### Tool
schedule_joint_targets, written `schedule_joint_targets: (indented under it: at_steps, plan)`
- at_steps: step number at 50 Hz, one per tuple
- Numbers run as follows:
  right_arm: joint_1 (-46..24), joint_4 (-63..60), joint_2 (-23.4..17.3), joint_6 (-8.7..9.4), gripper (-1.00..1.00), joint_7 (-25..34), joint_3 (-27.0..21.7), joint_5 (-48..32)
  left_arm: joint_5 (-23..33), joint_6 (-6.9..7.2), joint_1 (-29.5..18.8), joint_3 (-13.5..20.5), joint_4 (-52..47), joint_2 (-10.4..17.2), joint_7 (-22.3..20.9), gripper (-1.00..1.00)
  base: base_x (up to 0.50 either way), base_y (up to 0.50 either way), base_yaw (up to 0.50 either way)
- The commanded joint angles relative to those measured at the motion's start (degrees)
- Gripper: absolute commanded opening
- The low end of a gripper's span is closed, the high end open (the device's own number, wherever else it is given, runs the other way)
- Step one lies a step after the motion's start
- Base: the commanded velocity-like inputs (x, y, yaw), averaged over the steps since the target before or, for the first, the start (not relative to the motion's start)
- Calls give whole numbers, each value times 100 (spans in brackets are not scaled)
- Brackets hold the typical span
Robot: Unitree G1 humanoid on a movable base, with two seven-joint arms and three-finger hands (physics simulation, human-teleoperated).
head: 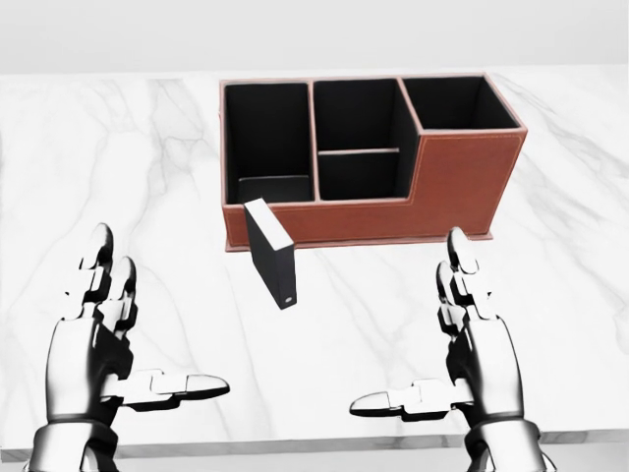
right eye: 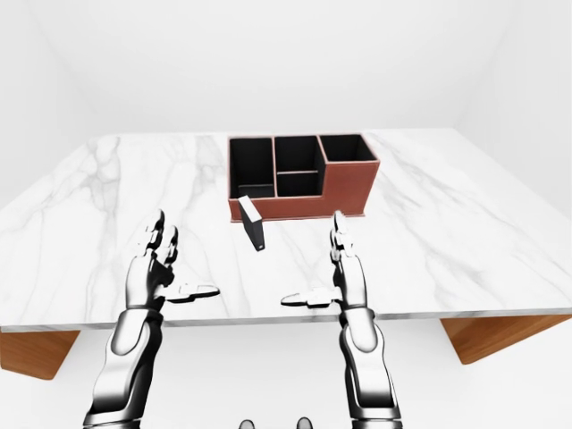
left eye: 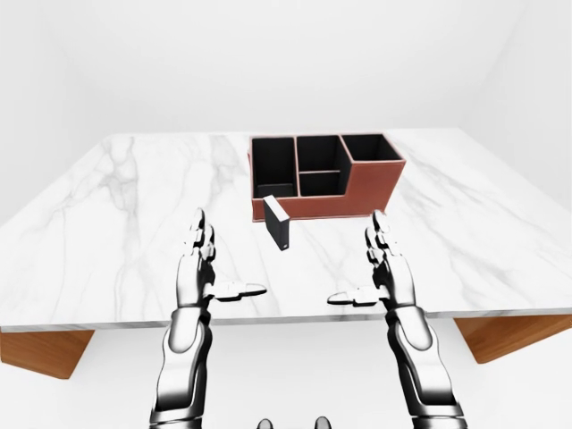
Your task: Pick up the book and place it in the right compartment of the caddy.
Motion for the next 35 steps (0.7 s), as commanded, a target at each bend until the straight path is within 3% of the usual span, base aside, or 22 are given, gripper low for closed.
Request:
schedule_joint_targets:
  at_steps: [1, 6, 35]
  plan:
    - [127, -813, 18, -8, 100, -42, -27, 93, -130, -354, 156, 57, -703, -19, 34, 100, 29, 0, 0]
    - [165, -730, 16, -190, 100, 15, 24, 61, -170, -354, 138, 56, -663, -21, -13, 100, 34, 0, 0]
    - [171, -714, 20, -184, 100, 27, 31, 60, -166, -354, 144, 49, -721, -17, -6, 100, 36, 0, 0]
